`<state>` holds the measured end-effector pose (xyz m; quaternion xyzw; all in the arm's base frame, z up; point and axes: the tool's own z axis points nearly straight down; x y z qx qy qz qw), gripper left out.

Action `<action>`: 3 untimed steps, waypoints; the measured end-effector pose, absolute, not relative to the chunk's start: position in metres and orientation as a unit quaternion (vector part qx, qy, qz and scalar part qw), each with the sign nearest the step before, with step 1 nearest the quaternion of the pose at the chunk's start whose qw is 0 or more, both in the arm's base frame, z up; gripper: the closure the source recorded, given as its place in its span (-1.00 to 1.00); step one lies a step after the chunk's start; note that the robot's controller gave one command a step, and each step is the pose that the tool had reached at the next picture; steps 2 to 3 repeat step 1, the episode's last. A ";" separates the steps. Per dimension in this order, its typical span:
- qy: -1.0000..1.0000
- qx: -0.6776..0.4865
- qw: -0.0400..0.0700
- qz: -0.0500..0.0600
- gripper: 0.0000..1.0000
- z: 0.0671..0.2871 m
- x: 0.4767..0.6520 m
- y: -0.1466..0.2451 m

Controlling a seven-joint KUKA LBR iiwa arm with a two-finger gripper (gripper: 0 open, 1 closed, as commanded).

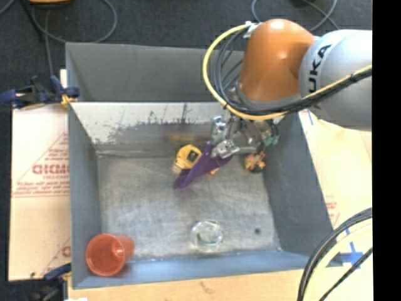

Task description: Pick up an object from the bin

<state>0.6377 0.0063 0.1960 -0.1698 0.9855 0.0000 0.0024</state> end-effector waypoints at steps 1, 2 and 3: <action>0.984 -0.178 0.000 0.000 1.00 0.235 0.638 0.009; 0.984 -0.178 0.000 0.000 1.00 0.235 0.638 0.009; 0.984 -0.178 0.000 0.000 1.00 0.235 0.638 0.009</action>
Offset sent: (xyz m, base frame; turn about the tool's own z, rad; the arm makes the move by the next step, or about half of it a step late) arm -0.0078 -0.0130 0.0672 -0.1907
